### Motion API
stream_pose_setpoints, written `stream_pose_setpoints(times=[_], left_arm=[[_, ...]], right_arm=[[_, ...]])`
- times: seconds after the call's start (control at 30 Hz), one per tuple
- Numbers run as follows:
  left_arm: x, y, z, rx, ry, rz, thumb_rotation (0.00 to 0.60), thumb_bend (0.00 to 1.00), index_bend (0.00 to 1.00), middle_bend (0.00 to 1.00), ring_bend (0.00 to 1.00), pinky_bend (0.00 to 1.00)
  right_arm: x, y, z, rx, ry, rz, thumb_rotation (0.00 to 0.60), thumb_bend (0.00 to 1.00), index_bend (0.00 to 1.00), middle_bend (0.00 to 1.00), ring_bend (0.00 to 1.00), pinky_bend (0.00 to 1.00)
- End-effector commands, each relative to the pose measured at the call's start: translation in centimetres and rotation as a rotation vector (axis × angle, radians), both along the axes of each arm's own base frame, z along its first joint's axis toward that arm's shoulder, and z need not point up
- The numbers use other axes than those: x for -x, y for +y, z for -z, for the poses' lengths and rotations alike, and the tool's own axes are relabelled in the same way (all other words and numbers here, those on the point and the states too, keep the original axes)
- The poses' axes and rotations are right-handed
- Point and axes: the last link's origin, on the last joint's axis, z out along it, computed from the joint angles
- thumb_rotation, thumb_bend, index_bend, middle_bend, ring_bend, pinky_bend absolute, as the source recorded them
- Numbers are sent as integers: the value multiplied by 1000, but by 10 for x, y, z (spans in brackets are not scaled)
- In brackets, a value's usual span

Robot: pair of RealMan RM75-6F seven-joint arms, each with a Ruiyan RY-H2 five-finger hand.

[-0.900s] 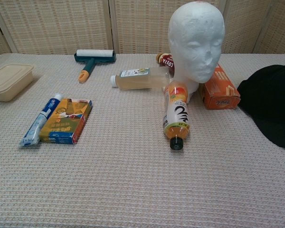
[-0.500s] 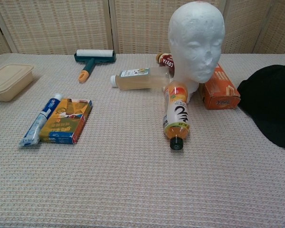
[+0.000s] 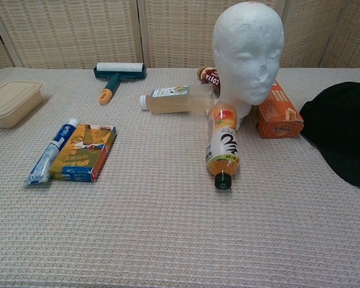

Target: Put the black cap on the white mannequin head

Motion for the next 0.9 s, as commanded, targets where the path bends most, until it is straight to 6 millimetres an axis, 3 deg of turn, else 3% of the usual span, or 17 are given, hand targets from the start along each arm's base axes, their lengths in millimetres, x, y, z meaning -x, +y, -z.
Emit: stream_pose_setpoints(times=[0.03, 0.37, 0.9], left_arm=[[-1, -1, 0, 1, -5, 15, 600, 24, 279, 59, 29, 104], [2, 0, 2, 17, -3, 8, 600, 23, 263, 64, 26, 104], [6, 4, 1, -7, 24, -26, 600, 22, 286, 64, 22, 104]], right_arm=[[3, -6, 27, 25, -40, -10, 600, 31, 573, 1000, 1000, 1000], [6, -21, 58, 78, -37, 27, 600, 43, 557, 1000, 1000, 1000], [6, -51, 84, 129, -41, 60, 600, 60, 539, 1000, 1000, 1000]])
